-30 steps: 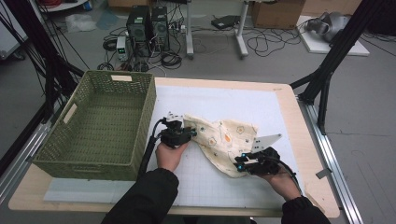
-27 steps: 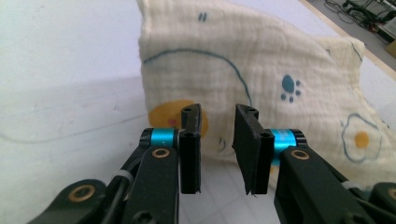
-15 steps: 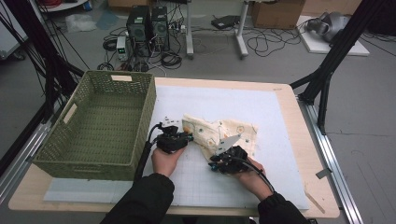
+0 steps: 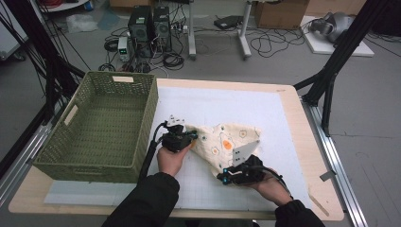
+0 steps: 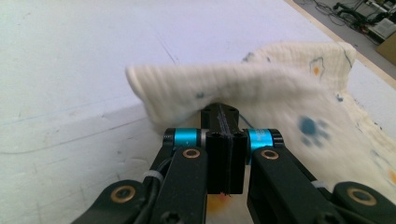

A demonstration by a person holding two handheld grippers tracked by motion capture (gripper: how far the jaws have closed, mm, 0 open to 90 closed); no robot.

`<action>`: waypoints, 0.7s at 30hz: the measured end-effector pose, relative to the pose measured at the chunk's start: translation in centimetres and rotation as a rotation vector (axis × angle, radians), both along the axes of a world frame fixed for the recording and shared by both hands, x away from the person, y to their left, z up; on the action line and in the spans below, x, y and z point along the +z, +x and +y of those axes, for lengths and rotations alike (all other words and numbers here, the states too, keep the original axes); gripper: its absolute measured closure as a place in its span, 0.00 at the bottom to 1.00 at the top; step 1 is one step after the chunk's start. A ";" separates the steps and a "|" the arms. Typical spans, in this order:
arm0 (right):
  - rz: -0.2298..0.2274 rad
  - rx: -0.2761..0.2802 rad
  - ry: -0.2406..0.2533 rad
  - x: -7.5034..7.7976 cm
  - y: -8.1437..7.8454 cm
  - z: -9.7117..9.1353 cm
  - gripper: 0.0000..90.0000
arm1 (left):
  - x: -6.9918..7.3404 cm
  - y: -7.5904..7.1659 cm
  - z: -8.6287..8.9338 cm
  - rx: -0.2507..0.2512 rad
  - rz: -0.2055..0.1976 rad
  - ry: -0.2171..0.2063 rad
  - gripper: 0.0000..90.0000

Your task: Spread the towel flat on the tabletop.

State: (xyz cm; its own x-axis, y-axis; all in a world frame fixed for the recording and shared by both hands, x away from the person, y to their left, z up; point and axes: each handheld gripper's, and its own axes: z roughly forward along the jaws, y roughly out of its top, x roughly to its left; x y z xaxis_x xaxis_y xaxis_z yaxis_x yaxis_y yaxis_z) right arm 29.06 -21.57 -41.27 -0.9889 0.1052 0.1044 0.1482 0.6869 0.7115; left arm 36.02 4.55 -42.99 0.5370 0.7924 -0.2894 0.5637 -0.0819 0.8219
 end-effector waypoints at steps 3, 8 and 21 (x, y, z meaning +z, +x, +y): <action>-0.007 -0.042 -0.001 0.2 -0.1 -0.8 0.92 | -0.1 0.0 -0.1 -0.012 0.006 -0.002 0.96; -0.060 -0.065 -0.035 0.5 0.0 1.6 0.76 | -0.1 -0.2 0.0 -0.045 0.028 0.013 0.78; -0.095 -0.092 -0.159 -1.7 0.3 4.2 0.80 | -1.3 -1.6 -0.1 -0.147 0.083 0.050 0.72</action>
State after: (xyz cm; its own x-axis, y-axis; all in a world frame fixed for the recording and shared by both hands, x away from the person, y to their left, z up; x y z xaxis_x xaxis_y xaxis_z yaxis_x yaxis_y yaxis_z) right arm 29.38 -17.38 -43.01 -0.9789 0.2036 -0.0144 0.1529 0.7783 0.6090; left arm 34.44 4.43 -44.29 0.6243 0.7215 -0.2995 0.6081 -0.2081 0.7661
